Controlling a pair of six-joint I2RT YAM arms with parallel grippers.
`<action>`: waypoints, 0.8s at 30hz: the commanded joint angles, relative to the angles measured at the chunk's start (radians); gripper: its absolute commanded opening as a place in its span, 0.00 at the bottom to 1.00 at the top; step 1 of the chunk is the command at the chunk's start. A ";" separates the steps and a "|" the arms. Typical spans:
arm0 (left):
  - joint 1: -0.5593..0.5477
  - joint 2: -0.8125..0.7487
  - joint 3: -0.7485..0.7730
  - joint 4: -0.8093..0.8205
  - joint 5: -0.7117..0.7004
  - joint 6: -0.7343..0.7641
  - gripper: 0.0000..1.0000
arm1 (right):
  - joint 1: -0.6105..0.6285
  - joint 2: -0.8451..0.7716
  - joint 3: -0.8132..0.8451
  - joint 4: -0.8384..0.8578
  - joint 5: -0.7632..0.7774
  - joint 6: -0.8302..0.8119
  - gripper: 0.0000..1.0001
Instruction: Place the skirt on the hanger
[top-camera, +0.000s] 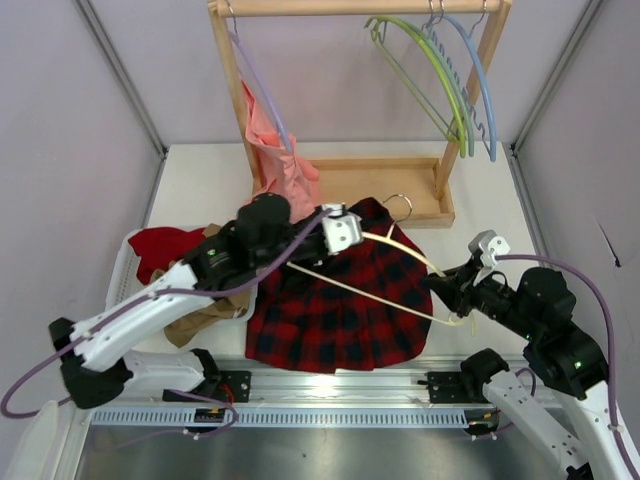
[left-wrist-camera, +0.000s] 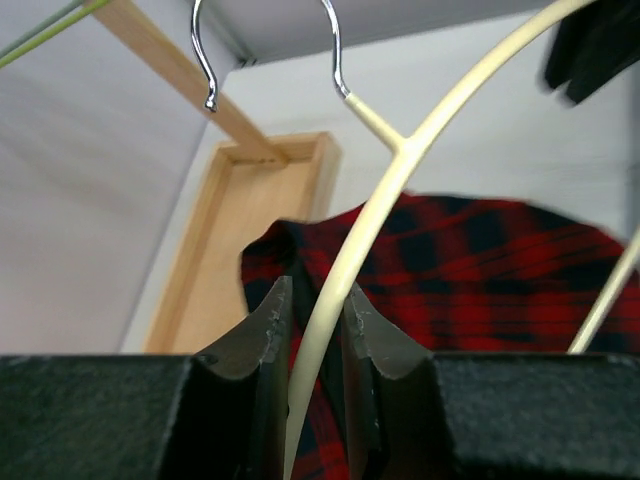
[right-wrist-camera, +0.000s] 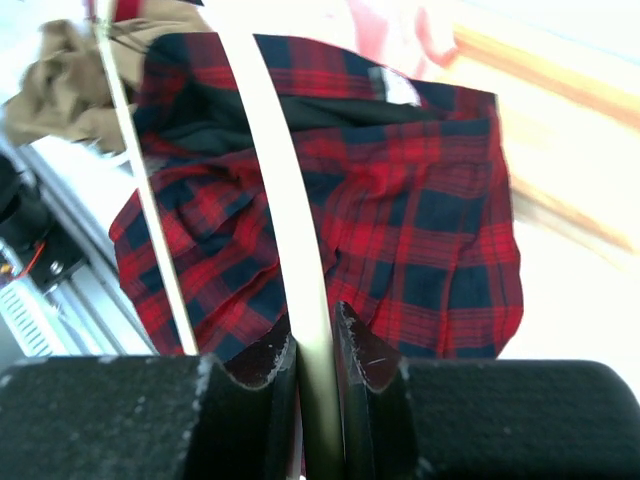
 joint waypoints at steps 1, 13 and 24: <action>0.010 -0.199 0.005 -0.002 0.109 -0.288 0.05 | -0.040 -0.059 -0.031 0.225 0.159 0.034 0.00; 0.220 -0.258 -0.004 -0.312 0.338 -0.358 0.63 | -0.040 -0.034 -0.074 0.431 -0.063 -0.104 0.00; 0.384 -0.196 0.100 -0.403 0.473 -0.314 0.89 | -0.036 0.025 -0.097 0.553 -0.176 -0.193 0.00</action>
